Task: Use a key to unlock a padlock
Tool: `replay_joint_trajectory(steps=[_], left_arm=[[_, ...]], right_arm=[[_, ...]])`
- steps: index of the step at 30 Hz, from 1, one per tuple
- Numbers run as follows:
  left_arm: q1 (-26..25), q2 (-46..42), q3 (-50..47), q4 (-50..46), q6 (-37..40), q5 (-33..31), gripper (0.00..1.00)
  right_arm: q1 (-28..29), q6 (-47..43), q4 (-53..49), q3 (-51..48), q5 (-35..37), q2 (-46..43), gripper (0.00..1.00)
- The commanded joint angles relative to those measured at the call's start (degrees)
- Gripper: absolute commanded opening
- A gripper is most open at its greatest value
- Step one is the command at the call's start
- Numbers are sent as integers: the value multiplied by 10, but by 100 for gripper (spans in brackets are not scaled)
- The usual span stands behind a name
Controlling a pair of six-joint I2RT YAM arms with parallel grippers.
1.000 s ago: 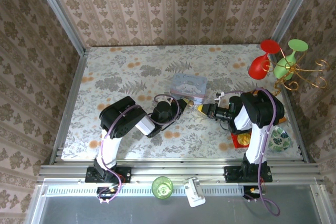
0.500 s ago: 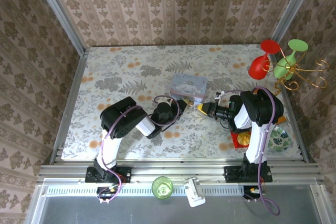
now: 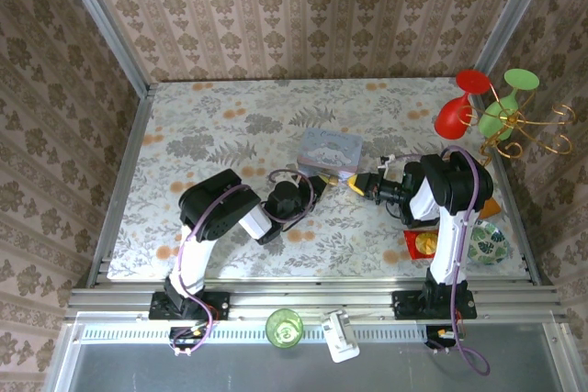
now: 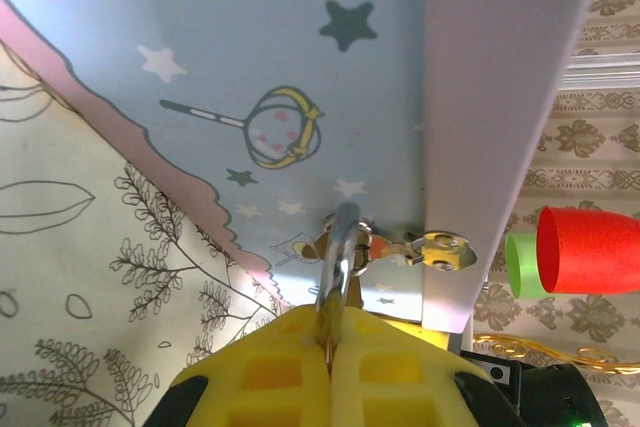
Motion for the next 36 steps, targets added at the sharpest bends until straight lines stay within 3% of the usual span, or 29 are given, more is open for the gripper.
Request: replay_joint_trajectory(steps=[1, 8, 16, 27, 32, 36], left_arm=[[-20, 21, 9, 5, -3, 41, 0], [-20, 24, 22, 5, -6, 37, 0], [-23, 30, 33, 5, -12, 49, 0], [-24, 22, 31, 3, -8, 59, 0], [-25, 23, 35, 2, -7, 66, 0], [-18, 26, 22, 3, 1, 69, 0]], right_arm=[[29, -30, -99, 7, 64, 23, 0], [49, -46, -149, -11, 101, -7, 0], [53, -13, -72, -20, 125, 36, 0], [106, -124, -251, 19, 172, -42, 0], [112, -113, -218, 14, 184, -43, 0], [122, -148, -250, -4, 206, -85, 0]])
